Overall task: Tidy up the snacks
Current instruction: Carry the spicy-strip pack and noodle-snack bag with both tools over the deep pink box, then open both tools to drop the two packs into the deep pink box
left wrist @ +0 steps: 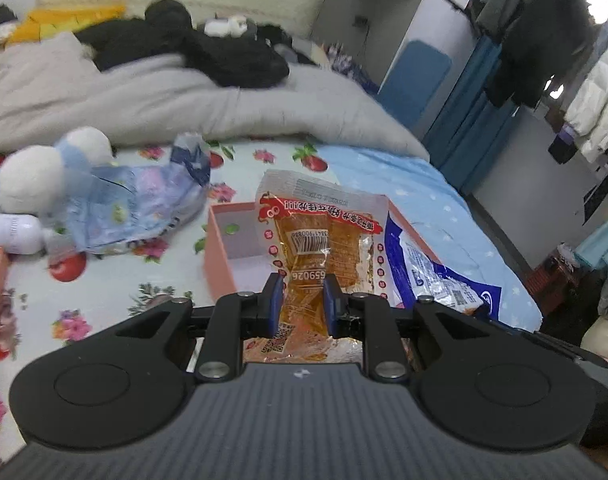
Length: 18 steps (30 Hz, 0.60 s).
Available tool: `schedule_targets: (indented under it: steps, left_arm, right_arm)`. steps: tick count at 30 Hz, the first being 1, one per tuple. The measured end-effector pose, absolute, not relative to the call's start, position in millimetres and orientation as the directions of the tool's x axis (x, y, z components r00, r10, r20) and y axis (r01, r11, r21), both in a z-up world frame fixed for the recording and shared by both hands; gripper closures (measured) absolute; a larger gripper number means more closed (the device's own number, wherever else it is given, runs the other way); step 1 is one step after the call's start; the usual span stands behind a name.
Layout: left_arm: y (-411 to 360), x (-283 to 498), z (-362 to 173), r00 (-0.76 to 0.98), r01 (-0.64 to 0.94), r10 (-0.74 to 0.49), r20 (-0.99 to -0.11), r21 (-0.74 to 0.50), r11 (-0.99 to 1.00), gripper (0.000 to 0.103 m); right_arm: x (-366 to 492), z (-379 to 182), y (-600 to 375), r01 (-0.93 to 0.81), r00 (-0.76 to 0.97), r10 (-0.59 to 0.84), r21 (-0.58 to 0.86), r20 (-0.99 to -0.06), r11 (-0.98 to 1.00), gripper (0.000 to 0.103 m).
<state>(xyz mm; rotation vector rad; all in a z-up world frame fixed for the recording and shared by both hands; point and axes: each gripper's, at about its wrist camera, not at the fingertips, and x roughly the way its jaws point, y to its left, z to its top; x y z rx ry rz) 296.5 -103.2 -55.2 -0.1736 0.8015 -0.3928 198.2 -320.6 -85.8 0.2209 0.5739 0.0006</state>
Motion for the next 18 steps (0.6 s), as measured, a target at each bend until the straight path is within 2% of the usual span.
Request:
schedule_targets:
  steps: [7, 10, 13, 18]
  left_arm:
    - [-135.8, 358.8, -83.6, 0.565, 0.275, -0.357, -0.744, -0.238, 0.931, 0.078]
    - [-138.1, 369.8, -96.6, 0.531, 0.263, -0.36, -0.767, -0.255, 0.931, 0.078]
    - [-137.4, 372.4, -105.0, 0.511, 0.259, -0.363, -0.779, -0.264, 0.929, 0.077]
    - [-135.9, 370.2, -110.8, 0.504, 0.268, -0.358, -0.786, -0.251, 0.93, 0.074]
  right_arm:
    - [249.8, -110.4, -339.9, 0.109, 0.765, 0.016, 0.154, -0.644, 0.982, 0.094]
    - [255.7, -124.0, -345.9, 0.14, 0.736, 0.008, 0.164, -0.677, 0.977, 0.092]
    - [252.7, -132.5, -350.6, 0.147, 0.727, 0.029, 0.196, -0.686, 0.97, 0.087]
    - [252.1, -133.1, -353.5, 0.142, 0.725, 0.04, 0.207, -0.688, 0.968, 0.087]
